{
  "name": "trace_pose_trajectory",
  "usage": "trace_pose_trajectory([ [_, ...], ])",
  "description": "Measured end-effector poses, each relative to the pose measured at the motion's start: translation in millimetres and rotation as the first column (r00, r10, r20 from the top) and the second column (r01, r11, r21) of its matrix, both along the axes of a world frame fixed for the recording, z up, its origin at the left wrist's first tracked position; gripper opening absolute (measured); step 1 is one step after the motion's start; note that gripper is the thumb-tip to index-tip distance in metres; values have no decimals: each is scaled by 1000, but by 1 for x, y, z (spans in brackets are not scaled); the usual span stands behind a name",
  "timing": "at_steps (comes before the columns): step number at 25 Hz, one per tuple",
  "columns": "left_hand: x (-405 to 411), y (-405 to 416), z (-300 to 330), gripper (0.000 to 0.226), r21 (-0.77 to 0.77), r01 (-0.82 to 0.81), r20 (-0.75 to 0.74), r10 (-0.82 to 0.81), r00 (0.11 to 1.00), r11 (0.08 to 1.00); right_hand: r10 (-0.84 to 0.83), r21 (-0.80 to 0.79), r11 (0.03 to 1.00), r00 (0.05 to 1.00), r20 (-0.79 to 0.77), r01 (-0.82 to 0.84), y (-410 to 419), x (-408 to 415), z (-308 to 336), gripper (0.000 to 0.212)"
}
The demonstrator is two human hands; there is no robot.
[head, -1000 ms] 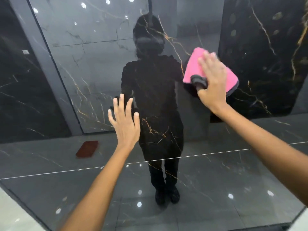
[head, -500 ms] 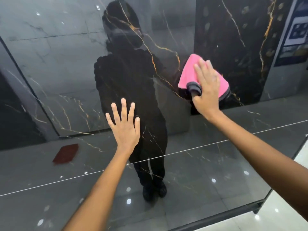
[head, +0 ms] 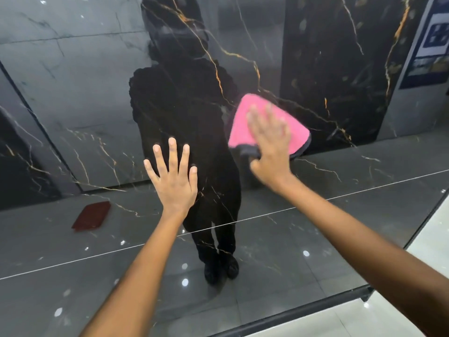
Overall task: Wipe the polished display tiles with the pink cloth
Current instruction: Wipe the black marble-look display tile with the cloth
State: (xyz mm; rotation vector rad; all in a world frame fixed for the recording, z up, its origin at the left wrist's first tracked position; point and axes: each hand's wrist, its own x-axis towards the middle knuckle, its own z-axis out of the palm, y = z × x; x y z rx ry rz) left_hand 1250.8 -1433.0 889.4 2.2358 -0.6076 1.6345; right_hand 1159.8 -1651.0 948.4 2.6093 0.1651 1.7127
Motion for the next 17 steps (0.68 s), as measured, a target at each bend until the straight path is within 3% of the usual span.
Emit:
trace_pose_trajectory([
  [1, 0, 0, 0, 53, -7, 16, 4, -16, 1000, 1000, 0, -228, 973, 993, -116, -27, 13, 3, -34, 80],
  [3, 0, 1, 0, 54, -5, 26, 10, -26, 1000, 1000, -77, -673, 705, 920, -385, -223, 27, -2, -116, 81],
  [5, 1, 1, -2, 53, 6, 24, 13, -24, 1000, 1000, -173, -818, 464, 870, -461, -341, 8, -12, -149, 79],
  [6, 1, 1, -2, 54, 4, 27, 16, -27, 1000, 1000, -118, -825, 460, 898, -425, -330, -5, -11, -145, 79],
  [8, 2, 0, -3, 57, -12, 31, 41, -31, 999, 999, -19, -709, 680, 962, -272, -187, -14, -6, -102, 80],
  [10, 2, 0, -3, 59, -18, 40, 42, -40, 998, 999, -13, -298, 955, 995, -97, -17, -7, 3, -56, 82],
  [11, 1, -1, -3, 59, -15, 46, 42, -45, 998, 999, -27, -73, 997, 997, -75, 22, 2, 6, -46, 83],
  [12, 0, -1, -1, 60, -14, 49, 43, -48, 998, 999, -45, -4, 999, 996, -76, 45, 13, 9, -50, 84],
  [13, -1, -1, -1, 61, -18, 53, 35, -53, 998, 998, -65, -130, 990, 990, -125, 49, 23, 9, -70, 84],
  [14, -1, -1, 0, 61, -21, 61, 29, -60, 998, 998, -78, -387, 922, 967, -242, -23, 29, 6, -105, 84],
  [15, -1, -1, 0, 61, -17, 62, 32, -61, 998, 998, -90, -597, 785, 924, -372, -164, 29, -2, -143, 83],
  [16, -2, -1, -1, 60, -12, 53, 30, -53, 998, 999, -140, -705, 665, 887, -441, -246, 22, -13, -170, 87],
  [17, -2, -1, -1, 59, -7, 44, 18, -44, 999, 999, -166, -733, 628, 874, -457, -263, 5, -21, -182, 93],
])
